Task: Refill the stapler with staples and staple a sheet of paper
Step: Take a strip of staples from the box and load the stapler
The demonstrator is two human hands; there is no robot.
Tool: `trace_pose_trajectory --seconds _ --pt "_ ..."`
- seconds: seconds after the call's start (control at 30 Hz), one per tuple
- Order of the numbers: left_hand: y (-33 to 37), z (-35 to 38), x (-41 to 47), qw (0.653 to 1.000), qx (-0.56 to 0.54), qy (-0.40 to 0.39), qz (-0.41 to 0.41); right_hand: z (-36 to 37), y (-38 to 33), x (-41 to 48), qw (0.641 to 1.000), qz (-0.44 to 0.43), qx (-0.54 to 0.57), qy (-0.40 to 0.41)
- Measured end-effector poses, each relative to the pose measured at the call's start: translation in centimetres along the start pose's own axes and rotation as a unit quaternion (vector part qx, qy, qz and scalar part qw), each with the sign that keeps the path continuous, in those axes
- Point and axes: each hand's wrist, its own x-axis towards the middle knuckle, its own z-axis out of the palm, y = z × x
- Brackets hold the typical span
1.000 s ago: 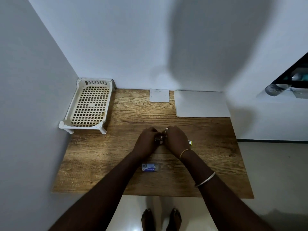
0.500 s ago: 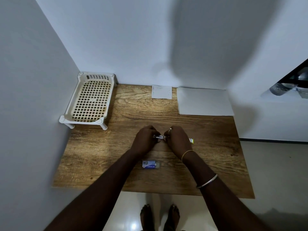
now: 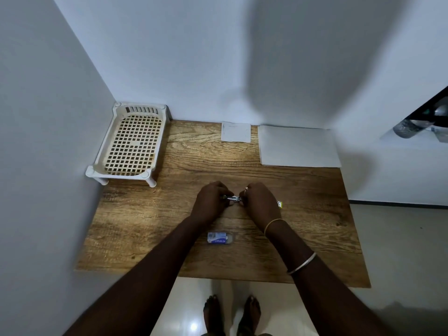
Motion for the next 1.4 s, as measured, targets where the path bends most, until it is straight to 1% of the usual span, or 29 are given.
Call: trace_pose_trajectory --seconds 0.1,0.2,0.3,0.4,0.63,0.97,1.2,1.4 --pt "0.0 0.0 0.0 1.000 -0.007 0.001 -0.004 -0.1 -0.1 0.1 1.000 0.018 0.021 -0.005" --pt "-0.1 0.0 -0.1 1.000 -0.013 0.003 -0.003 -0.6 -0.1 0.5 0.993 0.071 0.090 -0.017" --pt "-0.3 0.1 -0.1 1.000 -0.015 0.006 -0.004 -0.8 -0.1 1.0 0.992 0.083 0.091 -0.038" --pt "-0.3 0.1 -0.1 1.000 -0.021 0.006 -0.003 -0.9 -0.3 1.2 0.994 0.071 0.068 -0.051" --pt "-0.3 0.3 -0.1 0.999 -0.029 0.012 -0.008 -0.6 -0.5 1.1 0.998 0.043 0.033 -0.037" --pt "-0.4 0.3 -0.1 0.999 -0.030 0.012 -0.009 -0.3 0.5 0.1 0.996 0.033 0.083 -0.016" --pt "-0.5 0.4 -0.1 1.000 -0.021 0.014 -0.006 -0.2 0.5 -0.2 0.996 0.037 0.082 -0.006" --pt "-0.4 0.5 0.0 1.000 -0.012 0.015 -0.007 -0.4 0.7 -0.2 0.998 0.034 0.057 -0.009"
